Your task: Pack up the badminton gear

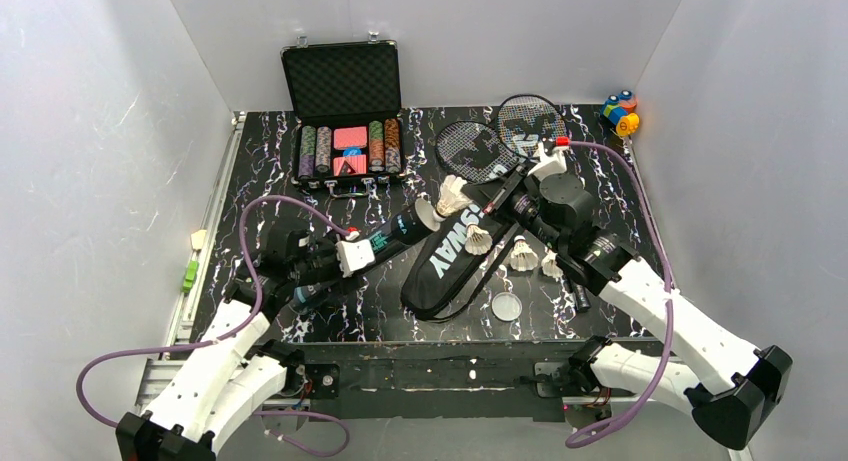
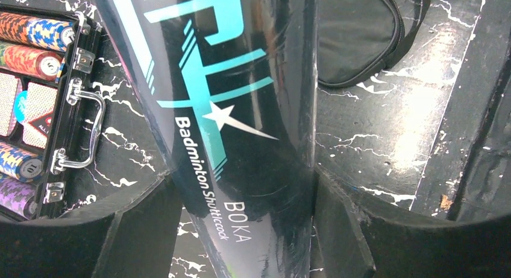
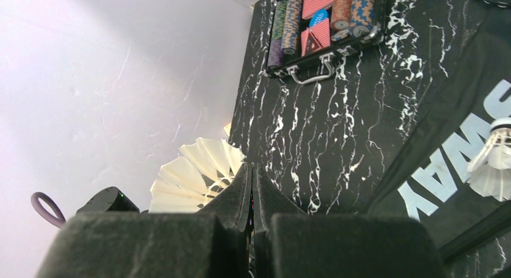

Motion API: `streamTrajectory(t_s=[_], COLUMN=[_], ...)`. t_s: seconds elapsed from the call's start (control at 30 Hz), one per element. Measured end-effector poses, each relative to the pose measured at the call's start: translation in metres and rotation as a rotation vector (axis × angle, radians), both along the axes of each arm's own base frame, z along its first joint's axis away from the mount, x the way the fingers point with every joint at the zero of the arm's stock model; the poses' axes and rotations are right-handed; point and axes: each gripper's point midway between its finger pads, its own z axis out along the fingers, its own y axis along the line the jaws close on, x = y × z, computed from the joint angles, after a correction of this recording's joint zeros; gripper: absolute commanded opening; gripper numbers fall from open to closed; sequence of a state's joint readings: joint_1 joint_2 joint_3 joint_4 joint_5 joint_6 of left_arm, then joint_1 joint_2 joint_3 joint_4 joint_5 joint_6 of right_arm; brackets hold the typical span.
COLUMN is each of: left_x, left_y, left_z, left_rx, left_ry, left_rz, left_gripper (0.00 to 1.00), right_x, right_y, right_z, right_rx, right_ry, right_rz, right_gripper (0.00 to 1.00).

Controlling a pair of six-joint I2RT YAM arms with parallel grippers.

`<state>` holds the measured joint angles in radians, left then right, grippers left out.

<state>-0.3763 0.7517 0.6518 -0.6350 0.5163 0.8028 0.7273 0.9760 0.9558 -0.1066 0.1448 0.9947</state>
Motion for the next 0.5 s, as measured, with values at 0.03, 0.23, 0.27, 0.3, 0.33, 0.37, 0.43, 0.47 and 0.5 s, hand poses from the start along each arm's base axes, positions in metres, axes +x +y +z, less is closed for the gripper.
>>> streamTrajectory(t_s=[0.03, 0.23, 0.27, 0.3, 0.33, 0.37, 0.43, 0.47, 0.5], left_x=[0.000, -0.001, -0.002, -0.002, -0.001, -0.001, -0.001, 0.000, 0.000], left_y=[0.000, -0.004, -0.005, -0.005, -0.006, -0.006, -0.007, -0.007, -0.008], left_z=[0.001, 0.006, 0.007, 0.008, 0.008, 0.009, 0.009, 0.010, 0.010], left_rx=[-0.004, -0.032, -0.036, -0.039, -0.043, -0.046, -0.052, -0.054, -0.057], left_ry=[0.001, 0.015, 0.017, 0.020, 0.020, 0.021, 0.026, 0.026, 0.028], left_rz=[0.002, 0.003, 0.002, 0.003, 0.003, 0.004, 0.006, 0.007, 0.008], left_gripper=[0.44, 0.42, 0.41, 0.41, 0.41, 0.40, 0.39, 0.38, 0.38], right_x=[0.000, 0.003, 0.003, 0.003, 0.003, 0.003, 0.001, 0.000, -0.001], right_y=[0.002, 0.012, 0.014, 0.016, 0.018, 0.021, 0.026, 0.027, 0.029], right_z=[0.002, 0.014, 0.016, 0.017, 0.016, 0.016, 0.015, 0.014, 0.013], right_rx=[0.006, 0.062, 0.070, 0.077, 0.082, 0.087, 0.099, 0.102, 0.109], right_ry=[-0.006, -0.034, -0.036, -0.036, -0.034, -0.029, -0.021, -0.016, -0.013], right_rz=[-0.001, -0.004, -0.002, 0.001, 0.004, 0.007, 0.018, 0.021, 0.024], right_gripper=[0.01, 0.01, 0.01, 0.01, 0.01, 0.01, 0.01, 0.01, 0.01])
